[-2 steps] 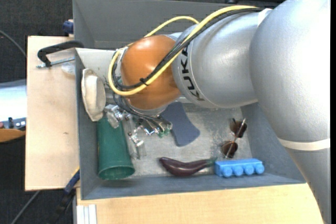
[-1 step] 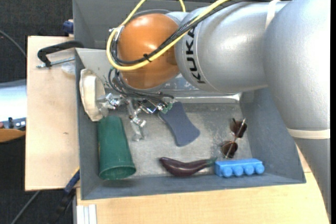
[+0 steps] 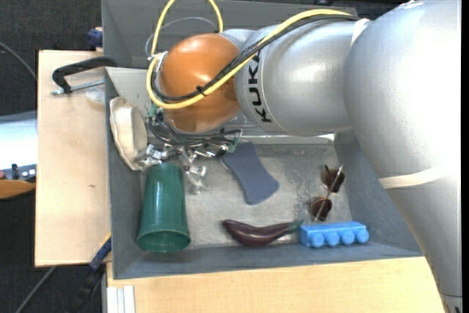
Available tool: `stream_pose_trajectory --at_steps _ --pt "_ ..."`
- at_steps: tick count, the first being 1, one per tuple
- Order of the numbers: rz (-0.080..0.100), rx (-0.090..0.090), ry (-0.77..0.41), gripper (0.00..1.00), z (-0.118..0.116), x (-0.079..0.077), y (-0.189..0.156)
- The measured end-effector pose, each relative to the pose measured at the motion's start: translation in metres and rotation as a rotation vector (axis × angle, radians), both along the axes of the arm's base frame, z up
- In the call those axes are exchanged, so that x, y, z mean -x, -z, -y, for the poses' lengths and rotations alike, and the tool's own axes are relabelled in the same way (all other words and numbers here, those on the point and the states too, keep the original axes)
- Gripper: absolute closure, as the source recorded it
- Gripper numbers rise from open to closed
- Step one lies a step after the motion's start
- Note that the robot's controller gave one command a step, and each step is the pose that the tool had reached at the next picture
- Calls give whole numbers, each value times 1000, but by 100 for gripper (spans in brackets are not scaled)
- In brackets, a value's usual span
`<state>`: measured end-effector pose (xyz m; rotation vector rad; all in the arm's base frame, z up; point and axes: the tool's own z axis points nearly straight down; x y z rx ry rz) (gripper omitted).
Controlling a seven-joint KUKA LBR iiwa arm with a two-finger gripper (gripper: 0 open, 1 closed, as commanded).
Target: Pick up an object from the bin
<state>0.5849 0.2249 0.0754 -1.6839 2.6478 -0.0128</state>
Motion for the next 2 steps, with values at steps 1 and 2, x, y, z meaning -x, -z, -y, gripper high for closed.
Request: stream_pose_trajectory --at_steps 1,2 --pt "28 -13 -175 100 -5 29 -2" --pt "28 -13 -175 100 -5 29 -2"
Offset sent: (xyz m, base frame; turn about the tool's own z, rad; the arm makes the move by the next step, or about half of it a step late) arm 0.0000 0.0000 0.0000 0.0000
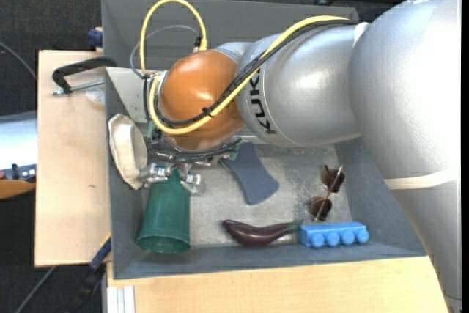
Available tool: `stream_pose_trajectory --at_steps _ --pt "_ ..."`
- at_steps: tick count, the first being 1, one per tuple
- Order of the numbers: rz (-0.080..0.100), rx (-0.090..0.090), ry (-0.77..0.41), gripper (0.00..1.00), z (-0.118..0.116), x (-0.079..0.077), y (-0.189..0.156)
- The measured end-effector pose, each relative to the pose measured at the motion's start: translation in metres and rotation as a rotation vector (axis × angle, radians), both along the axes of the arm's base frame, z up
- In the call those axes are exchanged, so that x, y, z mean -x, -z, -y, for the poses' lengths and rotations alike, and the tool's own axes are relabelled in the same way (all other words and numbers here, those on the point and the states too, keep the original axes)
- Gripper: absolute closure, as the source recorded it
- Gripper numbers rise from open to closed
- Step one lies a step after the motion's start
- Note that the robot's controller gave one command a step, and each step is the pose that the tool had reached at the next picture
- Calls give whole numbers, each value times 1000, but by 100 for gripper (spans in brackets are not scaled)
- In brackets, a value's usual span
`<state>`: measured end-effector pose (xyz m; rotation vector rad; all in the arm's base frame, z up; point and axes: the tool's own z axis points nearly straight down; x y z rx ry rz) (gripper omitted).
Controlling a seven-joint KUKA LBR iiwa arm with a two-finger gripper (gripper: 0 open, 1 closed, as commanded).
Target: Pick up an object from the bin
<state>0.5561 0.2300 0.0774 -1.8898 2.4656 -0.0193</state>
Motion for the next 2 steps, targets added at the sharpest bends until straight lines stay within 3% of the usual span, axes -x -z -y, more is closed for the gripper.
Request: stream_pose_trajectory --at_steps 2 --pt "-3 -2 2 100 -1 1 -5"
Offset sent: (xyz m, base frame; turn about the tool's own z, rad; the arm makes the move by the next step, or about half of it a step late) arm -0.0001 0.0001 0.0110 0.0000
